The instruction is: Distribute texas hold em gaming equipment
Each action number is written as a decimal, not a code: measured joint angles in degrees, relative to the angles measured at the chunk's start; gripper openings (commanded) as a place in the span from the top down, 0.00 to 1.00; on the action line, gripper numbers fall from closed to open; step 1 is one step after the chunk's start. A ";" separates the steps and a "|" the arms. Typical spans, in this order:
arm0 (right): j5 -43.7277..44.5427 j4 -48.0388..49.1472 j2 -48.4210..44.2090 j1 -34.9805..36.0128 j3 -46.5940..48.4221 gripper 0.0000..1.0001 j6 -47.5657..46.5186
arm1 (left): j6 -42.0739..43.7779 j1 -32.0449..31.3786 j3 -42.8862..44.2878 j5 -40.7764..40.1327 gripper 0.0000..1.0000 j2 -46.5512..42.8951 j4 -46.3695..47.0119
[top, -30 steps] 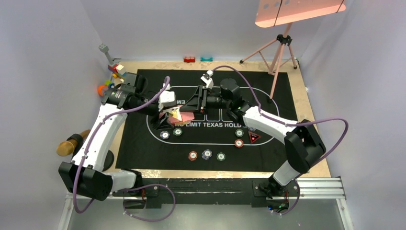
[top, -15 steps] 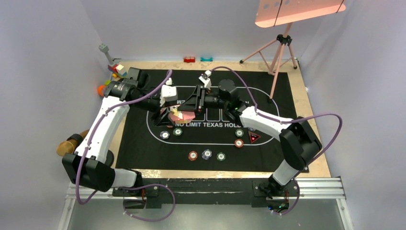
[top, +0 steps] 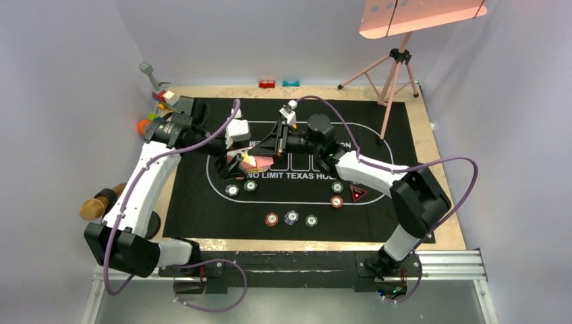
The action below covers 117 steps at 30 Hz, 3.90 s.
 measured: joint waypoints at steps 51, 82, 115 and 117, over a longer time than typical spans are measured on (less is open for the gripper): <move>0.87 -11.85 -3.58 -1.20 -0.66 0.55 -7.48 | -2.08 -2.36 -3.10 -3.30 0.39 -0.37 2.40; 0.92 -16.39 -10.73 -7.17 -4.76 0.74 -12.07 | -5.14 -1.90 -2.36 -0.92 0.46 -1.66 3.43; 0.28 -22.16 -14.47 -22.18 -5.33 1.00 -17.90 | -7.02 0.59 -3.76 0.79 0.57 -3.04 3.17; 0.39 -20.96 -8.02 -20.50 -4.52 1.00 -18.14 | -7.04 0.59 -3.43 0.98 0.59 -3.28 2.64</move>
